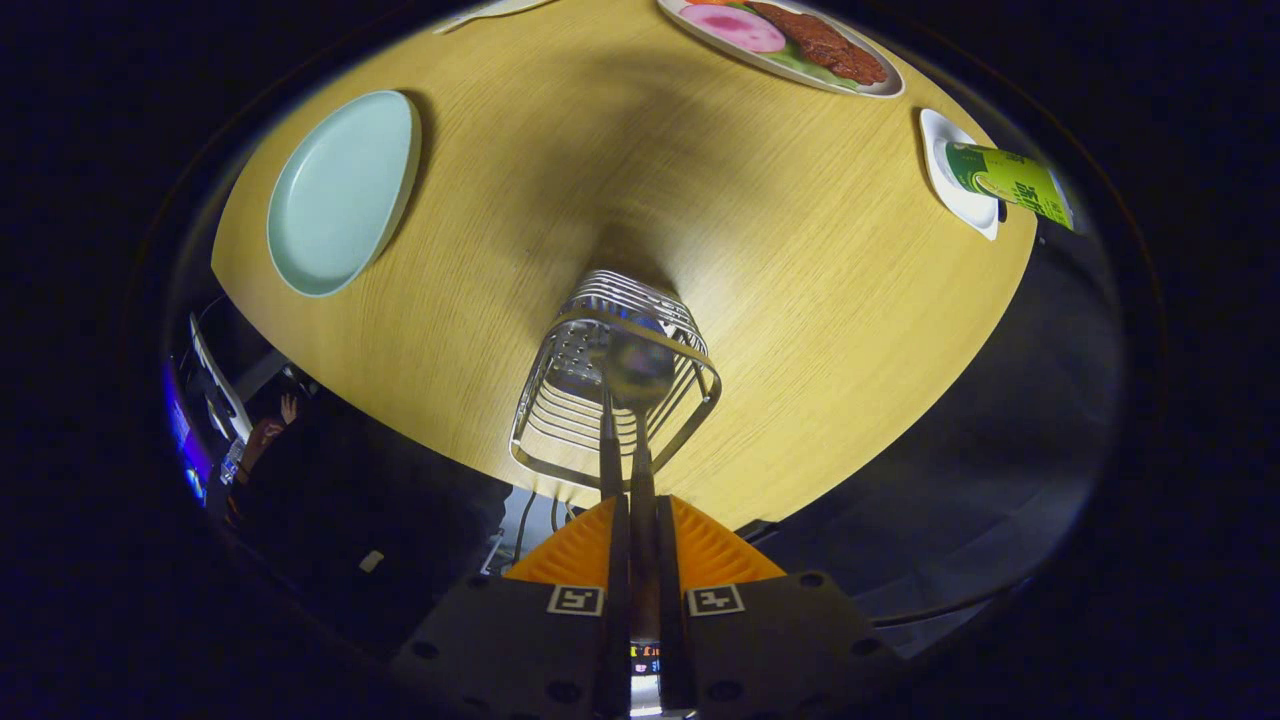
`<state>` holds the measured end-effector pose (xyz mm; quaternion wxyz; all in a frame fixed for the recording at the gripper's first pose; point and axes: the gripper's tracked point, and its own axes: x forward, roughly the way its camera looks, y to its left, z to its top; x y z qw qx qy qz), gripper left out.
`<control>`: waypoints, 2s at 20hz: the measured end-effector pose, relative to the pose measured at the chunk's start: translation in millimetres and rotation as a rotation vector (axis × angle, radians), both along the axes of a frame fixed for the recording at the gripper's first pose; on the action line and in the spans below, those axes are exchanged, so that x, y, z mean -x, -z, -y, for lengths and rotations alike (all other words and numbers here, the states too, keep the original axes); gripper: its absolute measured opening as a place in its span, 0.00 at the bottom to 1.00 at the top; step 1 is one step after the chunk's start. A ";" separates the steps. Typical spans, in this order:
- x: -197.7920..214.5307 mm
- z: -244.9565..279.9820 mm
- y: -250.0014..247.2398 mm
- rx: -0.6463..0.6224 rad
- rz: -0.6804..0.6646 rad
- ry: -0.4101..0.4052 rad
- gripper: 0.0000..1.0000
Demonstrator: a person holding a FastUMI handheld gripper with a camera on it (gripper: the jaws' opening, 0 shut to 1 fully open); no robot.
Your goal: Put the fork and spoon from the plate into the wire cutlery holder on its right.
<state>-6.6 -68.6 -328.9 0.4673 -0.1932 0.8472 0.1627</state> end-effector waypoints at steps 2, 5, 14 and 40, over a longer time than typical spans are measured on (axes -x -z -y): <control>-5.0 0.4 2.8 -0.020 0.038 0.001 0.25; -13.4 -12.9 -0.5 -0.110 0.161 0.055 0.50; -22.8 -31.6 -44.7 -0.291 0.612 0.324 0.98; -29.6 -31.1 -248.5 -0.412 1.777 0.417 0.99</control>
